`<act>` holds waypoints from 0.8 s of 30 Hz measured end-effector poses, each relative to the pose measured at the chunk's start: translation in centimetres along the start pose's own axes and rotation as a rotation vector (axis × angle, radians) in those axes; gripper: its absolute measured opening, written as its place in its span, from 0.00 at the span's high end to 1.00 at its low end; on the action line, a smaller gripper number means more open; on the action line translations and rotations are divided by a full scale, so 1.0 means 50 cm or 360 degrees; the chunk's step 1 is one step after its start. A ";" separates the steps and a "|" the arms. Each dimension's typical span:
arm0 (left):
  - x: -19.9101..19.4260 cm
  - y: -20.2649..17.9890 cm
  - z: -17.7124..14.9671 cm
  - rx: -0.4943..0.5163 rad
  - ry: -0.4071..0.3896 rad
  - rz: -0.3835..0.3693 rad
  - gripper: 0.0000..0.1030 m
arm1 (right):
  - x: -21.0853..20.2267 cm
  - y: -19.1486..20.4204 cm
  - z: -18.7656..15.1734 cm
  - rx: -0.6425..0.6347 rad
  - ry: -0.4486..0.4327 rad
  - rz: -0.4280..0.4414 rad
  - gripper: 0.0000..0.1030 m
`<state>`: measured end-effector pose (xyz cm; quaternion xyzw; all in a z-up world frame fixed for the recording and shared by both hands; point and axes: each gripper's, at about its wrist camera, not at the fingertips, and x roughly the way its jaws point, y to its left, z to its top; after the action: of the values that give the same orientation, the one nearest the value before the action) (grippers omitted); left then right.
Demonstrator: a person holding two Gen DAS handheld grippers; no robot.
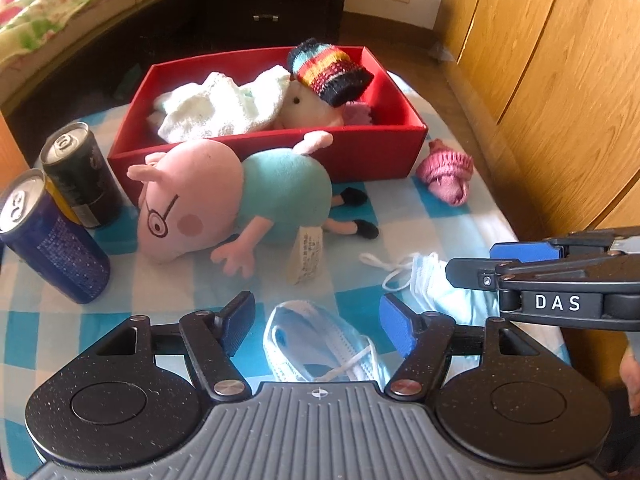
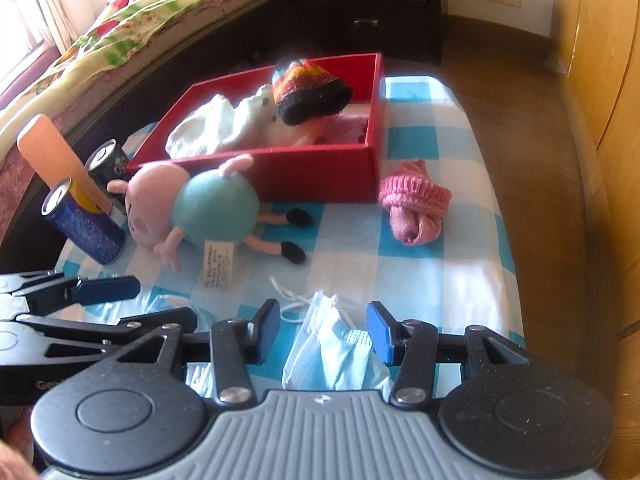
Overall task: Organize soft objects
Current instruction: 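Move both tools down to the blue face masks on the checked cloth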
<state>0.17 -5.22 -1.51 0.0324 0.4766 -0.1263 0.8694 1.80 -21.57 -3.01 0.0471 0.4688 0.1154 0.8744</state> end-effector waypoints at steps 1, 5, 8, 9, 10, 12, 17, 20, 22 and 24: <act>0.002 -0.001 -0.001 -0.0001 0.0008 -0.0010 0.33 | 0.003 -0.001 -0.002 -0.0004 0.0011 -0.0002 0.75; 0.006 -0.011 -0.006 0.0017 0.0020 -0.0016 0.31 | 0.009 -0.002 -0.006 -0.0014 0.0035 -0.0008 0.75; 0.010 -0.019 -0.010 0.0034 0.0029 -0.0013 0.31 | 0.016 -0.006 -0.010 -0.0021 0.0060 -0.0017 0.74; 0.011 -0.022 -0.011 0.0043 0.0032 -0.0008 0.30 | 0.018 -0.008 -0.011 -0.0021 0.0067 -0.0022 0.74; 0.012 -0.024 -0.012 0.0049 0.0031 -0.0001 0.29 | 0.020 -0.009 -0.013 -0.0021 0.0074 -0.0024 0.74; 0.016 -0.027 -0.015 0.0060 0.0038 0.0008 0.29 | 0.023 -0.012 -0.016 -0.0022 0.0085 -0.0028 0.74; 0.021 -0.033 -0.017 0.0083 0.0039 0.0027 0.27 | 0.026 -0.015 -0.018 -0.0030 0.0102 -0.0026 0.74; 0.023 -0.035 -0.019 0.0094 0.0042 0.0032 0.26 | 0.028 -0.016 -0.020 -0.0029 0.0111 -0.0029 0.73; 0.023 -0.037 -0.019 0.0107 0.0040 0.0041 0.26 | 0.029 -0.017 -0.020 -0.0028 0.0113 -0.0032 0.71; 0.023 -0.037 -0.020 0.0111 0.0039 0.0046 0.26 | 0.029 -0.018 -0.020 -0.0029 0.0112 -0.0035 0.70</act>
<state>-0.53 -7.07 -2.91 0.0713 0.4821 -0.1298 0.8635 1.87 -22.13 -4.92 0.0299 0.4988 0.1114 0.8590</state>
